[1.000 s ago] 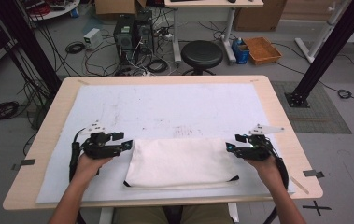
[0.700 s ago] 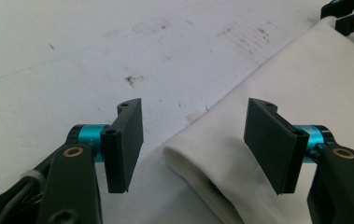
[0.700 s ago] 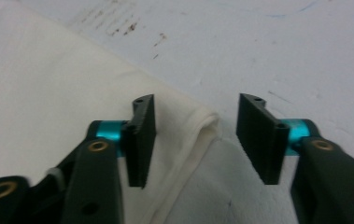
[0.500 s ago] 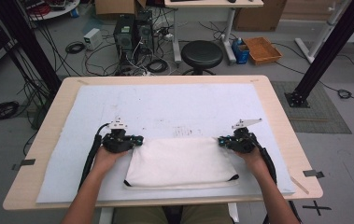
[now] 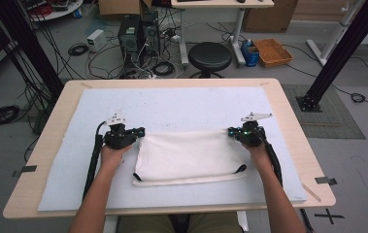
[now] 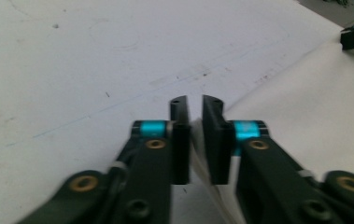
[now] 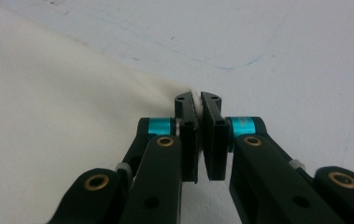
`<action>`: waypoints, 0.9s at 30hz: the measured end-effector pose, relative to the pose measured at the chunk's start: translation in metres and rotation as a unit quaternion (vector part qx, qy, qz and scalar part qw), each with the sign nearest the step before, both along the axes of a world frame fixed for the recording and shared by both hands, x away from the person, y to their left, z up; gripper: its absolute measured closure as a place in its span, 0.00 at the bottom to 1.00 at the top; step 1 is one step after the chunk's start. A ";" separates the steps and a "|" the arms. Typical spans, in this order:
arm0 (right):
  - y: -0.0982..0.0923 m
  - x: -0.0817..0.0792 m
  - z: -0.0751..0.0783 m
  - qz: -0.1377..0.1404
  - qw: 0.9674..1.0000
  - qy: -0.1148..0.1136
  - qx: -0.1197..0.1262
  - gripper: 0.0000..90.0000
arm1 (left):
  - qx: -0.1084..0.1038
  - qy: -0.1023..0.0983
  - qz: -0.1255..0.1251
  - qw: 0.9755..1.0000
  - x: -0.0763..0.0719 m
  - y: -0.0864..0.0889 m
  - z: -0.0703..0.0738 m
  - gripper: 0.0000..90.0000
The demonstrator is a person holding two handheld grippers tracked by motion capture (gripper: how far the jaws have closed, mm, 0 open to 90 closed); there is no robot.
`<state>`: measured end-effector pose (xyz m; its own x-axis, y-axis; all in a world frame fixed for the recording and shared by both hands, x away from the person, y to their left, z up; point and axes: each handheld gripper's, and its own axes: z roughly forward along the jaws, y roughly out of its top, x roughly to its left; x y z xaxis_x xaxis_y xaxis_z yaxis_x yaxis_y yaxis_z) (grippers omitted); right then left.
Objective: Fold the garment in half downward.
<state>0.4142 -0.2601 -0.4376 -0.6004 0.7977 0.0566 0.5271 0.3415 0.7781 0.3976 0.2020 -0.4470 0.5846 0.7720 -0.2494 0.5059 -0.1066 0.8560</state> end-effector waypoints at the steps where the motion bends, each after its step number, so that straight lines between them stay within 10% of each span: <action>1: 0.001 0.001 -0.002 -0.002 1.000 0.004 0.002 0.91 | -0.004 0.004 0.004 1.000 0.000 0.000 0.000 0.79; 6: -0.011 -0.013 0.001 -0.018 1.000 0.001 0.018 0.55 | -0.033 0.012 -0.010 0.999 -0.017 0.013 0.006 0.56; 10: -0.026 -0.041 0.009 0.005 1.000 0.002 0.025 0.51 | -0.027 0.013 -0.029 0.999 -0.040 0.018 0.009 0.56; 18: -0.032 -0.092 -0.002 0.076 0.996 0.056 0.001 0.59 | 0.018 0.045 -0.068 0.996 -0.079 0.009 0.001 0.55; 23: -0.033 -0.097 -0.006 0.085 0.993 0.077 0.002 0.85 | 0.055 0.060 -0.071 0.994 -0.083 0.001 -0.006 0.55; 27: -0.030 -0.101 -0.003 0.090 0.994 0.068 -0.015 0.94 | 0.068 0.048 -0.083 0.993 -0.087 -0.003 -0.004 0.86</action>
